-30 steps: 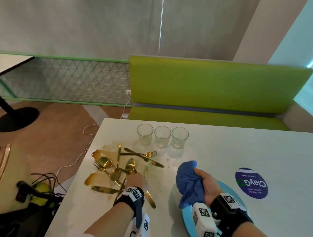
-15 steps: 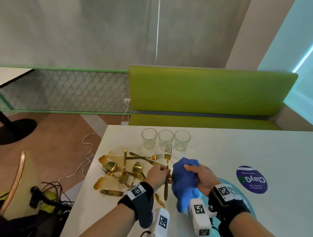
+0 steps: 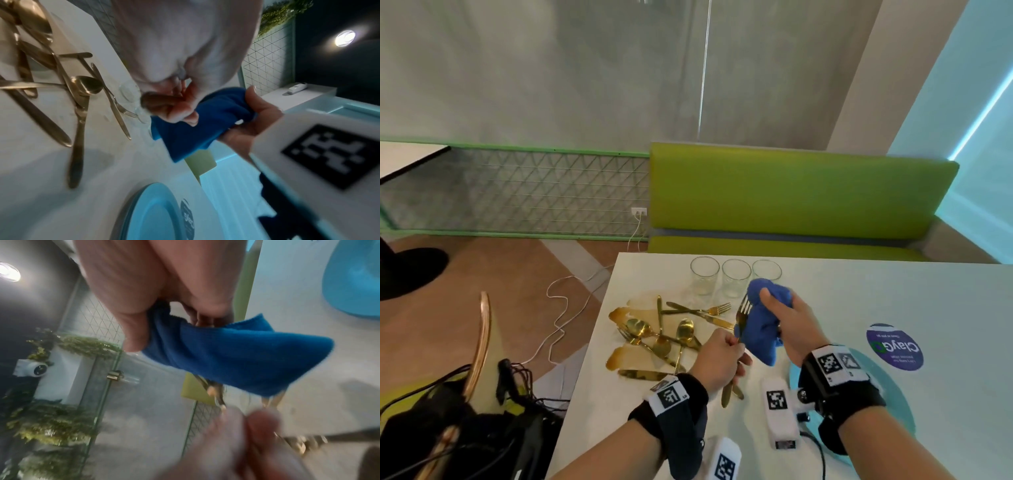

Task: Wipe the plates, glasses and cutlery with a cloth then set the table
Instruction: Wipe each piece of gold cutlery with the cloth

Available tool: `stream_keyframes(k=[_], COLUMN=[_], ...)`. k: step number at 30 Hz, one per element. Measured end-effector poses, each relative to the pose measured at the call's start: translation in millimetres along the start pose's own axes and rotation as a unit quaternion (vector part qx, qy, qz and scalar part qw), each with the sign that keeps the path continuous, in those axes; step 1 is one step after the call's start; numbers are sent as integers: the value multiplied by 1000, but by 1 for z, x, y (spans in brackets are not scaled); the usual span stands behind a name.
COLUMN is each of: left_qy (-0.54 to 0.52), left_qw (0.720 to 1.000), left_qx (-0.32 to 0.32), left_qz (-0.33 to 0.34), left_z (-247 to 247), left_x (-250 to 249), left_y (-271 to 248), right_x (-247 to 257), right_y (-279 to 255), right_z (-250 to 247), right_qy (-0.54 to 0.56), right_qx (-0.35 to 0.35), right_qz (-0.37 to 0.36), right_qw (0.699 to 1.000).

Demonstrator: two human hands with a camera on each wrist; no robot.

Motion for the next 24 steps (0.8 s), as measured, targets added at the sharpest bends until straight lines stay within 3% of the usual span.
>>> stream_keyframes(k=[4, 6, 8, 12, 14, 16, 18, 21, 24], left_qy=[-23, -17, 7, 2, 14, 29, 58, 79, 77], left_qw=[998, 998, 997, 992, 991, 992, 990, 987, 988], left_qx=[35, 42, 50, 86, 89, 92, 105, 126, 127], left_qz=[40, 49, 55, 97, 99, 81, 75, 61, 51], left_z=[-6, -10, -10, -1, -1, -3, -3, -1, -2], left_x=[-13, -12, -8, -11, -8, 0, 5, 10, 11], left_y=[-13, -16, -19, -31, -34, -35, -37, -41, -40], right_x=[-19, -26, -33, -40, -38, -32, -28, -28, -32], right_y=[-26, -25, -23, -24, -23, -26, -31, -39, -36], right_z=[20, 14, 8, 13, 10, 6, 5, 4, 0], right_qy=[84, 167, 182, 78, -68, -230, -321, -369, -349], right_qx=[22, -11, -31, -20, -45, -77, -99, -121, -129], right_qz=[96, 98, 94, 104, 72, 17, -29, -48, -45], right_qw=[992, 981, 978, 991, 994, 970, 941, 920, 927])
Point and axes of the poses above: each hand's wrist, its own y-axis towards the middle knuckle, its own z-axis out of the palm, x = y × z, the point moved 6 cm from there along y, towards the middle knuckle, and after that the axes turned 7 degrees about -x, right-handed, at the moved point
